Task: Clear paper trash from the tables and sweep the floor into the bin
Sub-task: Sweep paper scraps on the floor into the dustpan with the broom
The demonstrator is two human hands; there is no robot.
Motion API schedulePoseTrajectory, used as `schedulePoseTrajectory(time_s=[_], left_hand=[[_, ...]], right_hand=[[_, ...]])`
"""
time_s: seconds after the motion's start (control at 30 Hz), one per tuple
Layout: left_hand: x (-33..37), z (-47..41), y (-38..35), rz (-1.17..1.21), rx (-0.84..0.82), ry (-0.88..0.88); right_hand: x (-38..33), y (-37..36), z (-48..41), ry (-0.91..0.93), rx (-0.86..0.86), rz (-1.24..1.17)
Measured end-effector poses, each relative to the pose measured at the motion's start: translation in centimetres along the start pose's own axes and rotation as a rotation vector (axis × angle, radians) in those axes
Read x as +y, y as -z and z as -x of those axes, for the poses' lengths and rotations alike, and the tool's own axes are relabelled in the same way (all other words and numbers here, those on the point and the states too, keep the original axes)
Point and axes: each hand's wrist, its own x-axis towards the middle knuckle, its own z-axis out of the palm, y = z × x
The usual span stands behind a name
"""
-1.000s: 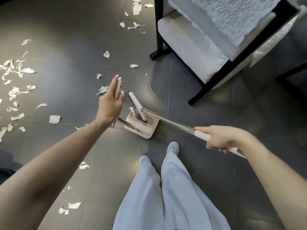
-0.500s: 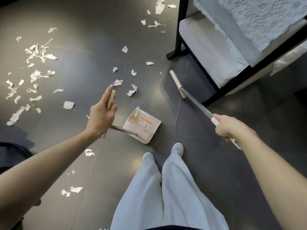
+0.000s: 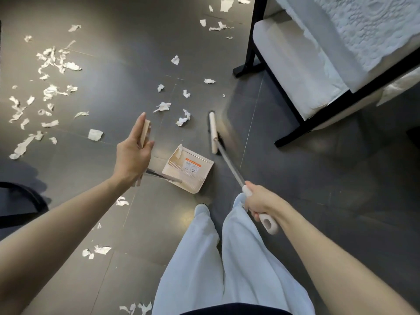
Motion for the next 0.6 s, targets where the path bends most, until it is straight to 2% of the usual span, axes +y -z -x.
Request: schedulePoseTrajectory(time_s=[0.13, 0.3, 0.5, 0.6], left_hand=[[-0.3, 0.3, 0.5, 0.029, -0.003, 0.014], [-1.4, 1.1, 1.6, 0.08, 0.021, 0.058], [-3.2, 1.0, 3.8, 0.071, 0.121, 0.123], [-3.7, -0.1, 4.6, 0.056, 0.208, 0.181]], right_hand=[[-0.2, 1.1, 1.3, 0.029, -0.066, -0.113], [-1.5, 2.9, 2.8, 0.091, -0.037, -0.035], [-7.4, 4.9, 1.2, 0.196, 0.094, 0.156], [-11.9, 5.9, -1.2, 0.23, 0.143, 0.352]])
